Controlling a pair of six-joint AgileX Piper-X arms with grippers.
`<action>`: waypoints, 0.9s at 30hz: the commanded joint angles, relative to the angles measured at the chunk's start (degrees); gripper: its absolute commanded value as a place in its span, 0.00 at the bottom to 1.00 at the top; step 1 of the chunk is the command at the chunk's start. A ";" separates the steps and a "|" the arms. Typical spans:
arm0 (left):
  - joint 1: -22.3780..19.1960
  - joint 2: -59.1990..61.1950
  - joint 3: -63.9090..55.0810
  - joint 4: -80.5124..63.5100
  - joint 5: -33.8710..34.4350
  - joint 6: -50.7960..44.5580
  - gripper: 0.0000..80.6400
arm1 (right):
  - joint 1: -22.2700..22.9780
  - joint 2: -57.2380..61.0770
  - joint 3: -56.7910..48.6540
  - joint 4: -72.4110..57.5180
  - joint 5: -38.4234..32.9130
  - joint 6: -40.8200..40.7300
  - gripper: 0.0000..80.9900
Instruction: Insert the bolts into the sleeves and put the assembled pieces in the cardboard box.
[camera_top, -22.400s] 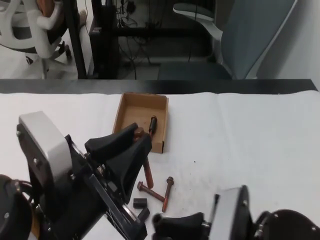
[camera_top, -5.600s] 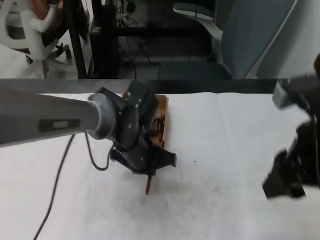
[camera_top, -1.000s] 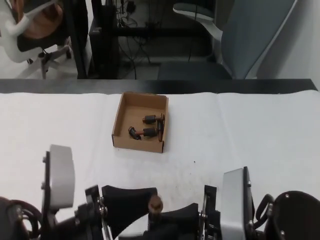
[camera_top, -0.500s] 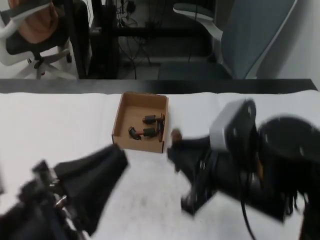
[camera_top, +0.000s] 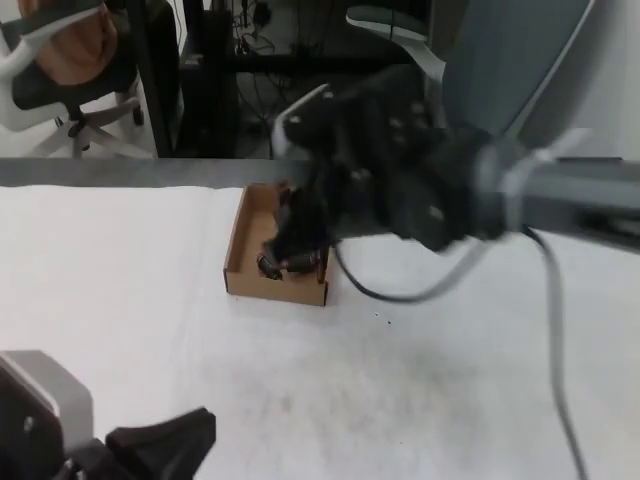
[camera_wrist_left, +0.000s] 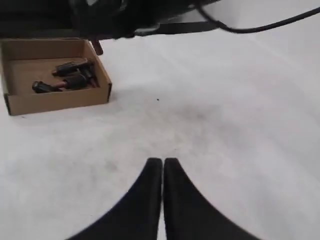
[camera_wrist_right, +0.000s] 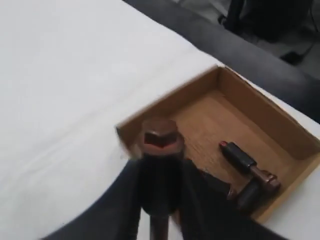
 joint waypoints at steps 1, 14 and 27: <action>-0.13 -1.39 -0.20 -3.43 -2.46 -0.51 0.02 | -0.85 6.45 -8.07 4.75 4.91 -2.90 0.01; -0.23 -3.45 -0.20 -6.24 -2.18 -0.51 0.02 | -5.63 17.98 -19.59 7.62 7.52 -2.40 0.83; -0.23 -9.90 -11.27 10.16 -29.21 18.11 0.02 | -3.24 -7.21 -20.42 20.84 6.43 -3.46 0.01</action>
